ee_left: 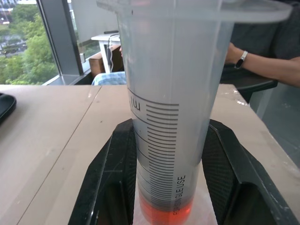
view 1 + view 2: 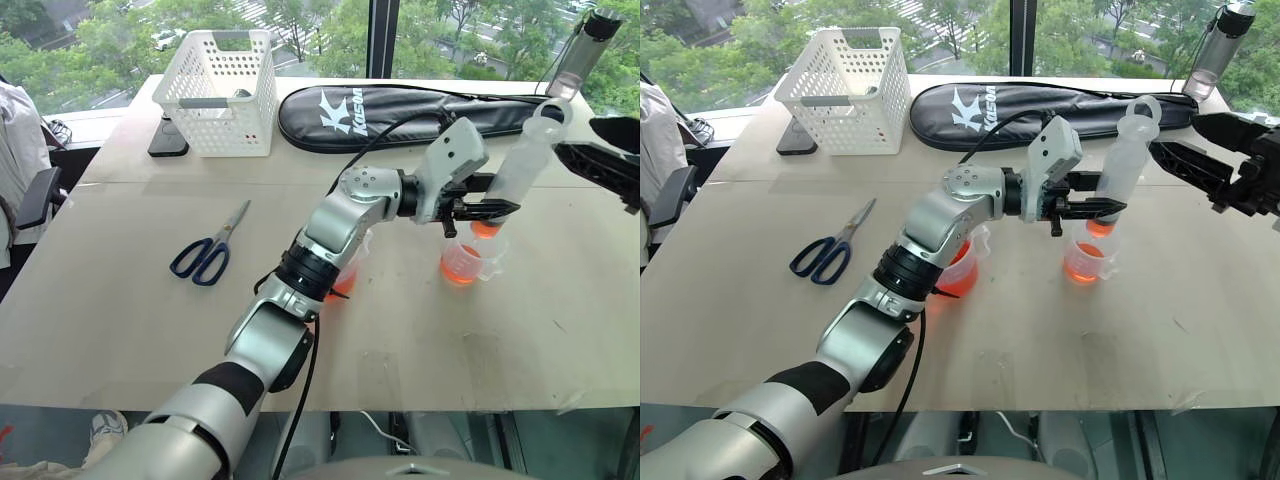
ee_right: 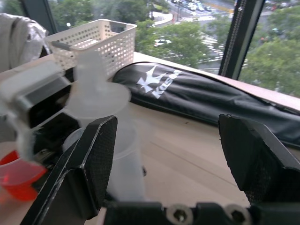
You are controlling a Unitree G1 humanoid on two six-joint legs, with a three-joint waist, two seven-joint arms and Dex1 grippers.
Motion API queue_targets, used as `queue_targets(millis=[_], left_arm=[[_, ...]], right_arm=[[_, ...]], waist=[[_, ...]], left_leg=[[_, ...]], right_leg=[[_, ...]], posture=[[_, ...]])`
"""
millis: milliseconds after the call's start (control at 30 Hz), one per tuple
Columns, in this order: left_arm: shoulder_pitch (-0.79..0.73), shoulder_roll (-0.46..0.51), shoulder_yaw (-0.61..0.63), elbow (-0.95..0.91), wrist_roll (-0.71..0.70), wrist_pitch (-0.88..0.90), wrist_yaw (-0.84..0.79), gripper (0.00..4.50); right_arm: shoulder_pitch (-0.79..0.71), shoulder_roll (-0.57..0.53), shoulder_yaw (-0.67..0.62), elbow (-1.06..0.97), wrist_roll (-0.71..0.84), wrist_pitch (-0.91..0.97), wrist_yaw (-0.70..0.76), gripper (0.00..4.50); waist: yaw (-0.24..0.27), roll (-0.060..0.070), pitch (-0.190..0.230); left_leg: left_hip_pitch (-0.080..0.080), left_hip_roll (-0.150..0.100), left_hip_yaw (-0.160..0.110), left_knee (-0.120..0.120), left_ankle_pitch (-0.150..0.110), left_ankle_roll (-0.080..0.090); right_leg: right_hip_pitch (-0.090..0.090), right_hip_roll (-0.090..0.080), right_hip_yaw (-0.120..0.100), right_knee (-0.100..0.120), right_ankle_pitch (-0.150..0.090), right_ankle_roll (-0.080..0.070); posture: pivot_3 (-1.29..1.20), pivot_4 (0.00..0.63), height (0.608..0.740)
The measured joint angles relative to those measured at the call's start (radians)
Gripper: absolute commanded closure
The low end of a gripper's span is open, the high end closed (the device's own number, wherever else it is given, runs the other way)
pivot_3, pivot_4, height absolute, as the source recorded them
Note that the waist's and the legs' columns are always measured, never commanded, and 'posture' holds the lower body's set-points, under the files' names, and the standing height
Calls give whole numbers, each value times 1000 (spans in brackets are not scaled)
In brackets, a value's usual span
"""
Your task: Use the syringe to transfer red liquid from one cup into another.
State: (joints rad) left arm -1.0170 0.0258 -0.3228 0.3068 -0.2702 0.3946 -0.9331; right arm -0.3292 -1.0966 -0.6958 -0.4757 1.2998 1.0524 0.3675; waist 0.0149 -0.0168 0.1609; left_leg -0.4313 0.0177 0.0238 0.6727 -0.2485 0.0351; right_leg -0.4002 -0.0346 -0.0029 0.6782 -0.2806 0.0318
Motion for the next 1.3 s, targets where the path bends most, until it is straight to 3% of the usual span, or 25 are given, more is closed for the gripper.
queue_targets(millis=[200, 400, 467, 533, 633, 767, 1300], left_arm=[[0, -11, 0, 0, 9, 15, 1, 3131], [0, -14, -3, 1, 26, 19, 0, 3131], [2, -14, -3, 1, 33, 21, 0, 3131], [3, -15, -5, 1, 36, 23, 0, 3131], [4, -18, -9, 1, 44, 23, 0, 3131], [9, -19, -12, 1, 53, 29, 5, 3131], [21, -23, -9, 1, 72, 37, 22, 3131]], right_arm=[[-3, -41, -38, 8, 33, 1, 29, 834], [-61, -43, 16, 14, 56, -15, -6, 834], [-71, -42, 55, 14, 53, -19, -17, 1701], [-94, -40, 94, 16, 49, -28, -27, 1701], [-119, -35, 134, 20, 39, -40, -29, 2538], [-134, -19, 178, 24, 21, -49, -31, 4378], [-159, -40, 232, 26, -44, -52, -16, 4453]], waist=[[-2, 0, 0], [-1, 0, 0], [-1, 0, 0], [-1, 0, 0], [0, 0, 0], [-1, 0, 0], [0, 0, 0]], left_leg=[[1, 0, 0, 0, 0, 0], [0, 0, 0, 0, 0, 0], [0, 0, 0, 0, 0, 0], [0, 0, 0, 0, 0, 0], [0, 0, 0, 0, 1, -1], [0, 0, 0, 0, 1, -1], [0, 0, 0, 1, 1, -1]], right_leg=[[0, 1, 0, 1, 0, 0], [0, 1, 0, 0, 0, 0], [0, 0, 0, 0, 0, 0], [0, 0, 0, 0, 0, 0], [0, 0, 0, 0, 0, 0], [0, 0, 0, 0, 0, 0], [0, 0, 0, 0, 0, 0]], posture=[[0, 150, 724], [0, 150, 724], [0, 150, 724], [0, 150, 724], [0, 150, 724], [0, 150, 724], [0, 150, 724]])
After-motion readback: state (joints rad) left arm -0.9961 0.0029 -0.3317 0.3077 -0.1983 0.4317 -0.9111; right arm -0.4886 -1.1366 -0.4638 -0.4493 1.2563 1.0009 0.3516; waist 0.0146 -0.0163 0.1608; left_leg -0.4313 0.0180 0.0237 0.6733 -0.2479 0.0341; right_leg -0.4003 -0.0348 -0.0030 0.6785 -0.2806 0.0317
